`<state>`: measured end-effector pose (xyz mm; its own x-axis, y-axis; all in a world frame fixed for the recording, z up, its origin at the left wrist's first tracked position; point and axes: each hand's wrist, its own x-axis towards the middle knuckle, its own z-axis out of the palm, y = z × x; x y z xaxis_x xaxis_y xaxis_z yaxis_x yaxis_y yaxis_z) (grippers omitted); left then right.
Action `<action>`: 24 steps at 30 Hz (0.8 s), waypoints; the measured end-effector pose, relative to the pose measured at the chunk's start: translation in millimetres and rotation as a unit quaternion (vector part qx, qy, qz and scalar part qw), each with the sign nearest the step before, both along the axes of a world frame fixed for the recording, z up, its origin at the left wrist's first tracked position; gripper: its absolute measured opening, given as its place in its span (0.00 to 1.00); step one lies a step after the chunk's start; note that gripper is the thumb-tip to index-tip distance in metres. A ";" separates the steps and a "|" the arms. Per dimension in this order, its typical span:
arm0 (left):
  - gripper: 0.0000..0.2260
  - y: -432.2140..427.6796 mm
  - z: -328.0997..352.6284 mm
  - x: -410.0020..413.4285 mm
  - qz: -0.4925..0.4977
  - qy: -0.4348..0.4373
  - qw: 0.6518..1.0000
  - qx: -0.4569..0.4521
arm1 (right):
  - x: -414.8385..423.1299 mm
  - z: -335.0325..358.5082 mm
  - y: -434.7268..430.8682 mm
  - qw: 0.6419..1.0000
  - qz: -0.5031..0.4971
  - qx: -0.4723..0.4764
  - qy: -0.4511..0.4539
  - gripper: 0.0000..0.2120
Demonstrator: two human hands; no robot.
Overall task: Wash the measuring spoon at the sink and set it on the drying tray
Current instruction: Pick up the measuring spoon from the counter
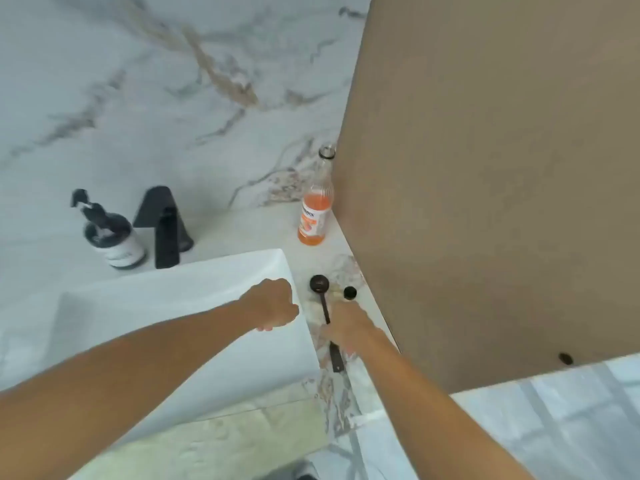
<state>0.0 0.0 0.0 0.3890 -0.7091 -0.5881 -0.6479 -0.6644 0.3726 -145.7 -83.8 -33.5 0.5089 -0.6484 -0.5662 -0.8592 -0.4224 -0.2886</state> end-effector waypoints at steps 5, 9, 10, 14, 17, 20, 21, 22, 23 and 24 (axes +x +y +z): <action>0.12 -47.7 -68.6 -20.7 0.137 0.125 0.981 -0.064 | -18.1 -63.5 -4.2 0.993 -0.094 0.009 -0.069 0.12; 0.13 -65.9 -98.9 -34.7 0.219 0.129 0.962 -0.102 | -25.3 -85.8 -18.4 0.988 -0.087 0.034 -0.123 0.18; 0.14 -67.0 -103.1 -37.4 0.244 0.134 0.954 -0.109 | -26.7 -88.2 -20.4 0.987 -0.086 0.046 -0.130 0.18; 0.09 -59.9 -109.9 -38.9 0.360 0.221 0.896 -0.138 | -24.8 -87.3 -19.3 0.980 -0.075 0.081 -0.166 0.15; 0.09 -41.8 -109.8 -27.8 0.430 0.317 0.830 -0.160 | -9.3 -81.6 -5.1 0.976 -0.064 0.089 -0.186 0.14; 0.08 -11.8 -100.2 -8.1 0.501 0.386 0.749 -0.197 | 16.2 -72.6 13.2 0.975 -0.012 0.112 -0.193 0.09; 0.08 0.1 -97.5 0.8 0.519 0.388 0.732 -0.209 | 27.4 -68.7 18.1 0.973 0.011 0.127 -0.191 0.08; 0.08 10.7 -95.6 9.1 0.532 0.381 0.723 -0.222 | 38.7 -63.3 20.7 0.971 0.027 0.147 -0.184 0.07; 0.08 23.1 -94.6 18.9 0.548 0.366 0.714 -0.236 | 52.8 -56.1 22.9 0.969 0.039 0.164 -0.183 0.08; 0.08 37.8 -94.3 30.4 0.567 0.347 0.705 -0.248 | 71.2 -47.5 25.1 0.966 0.043 0.173 -0.189 0.08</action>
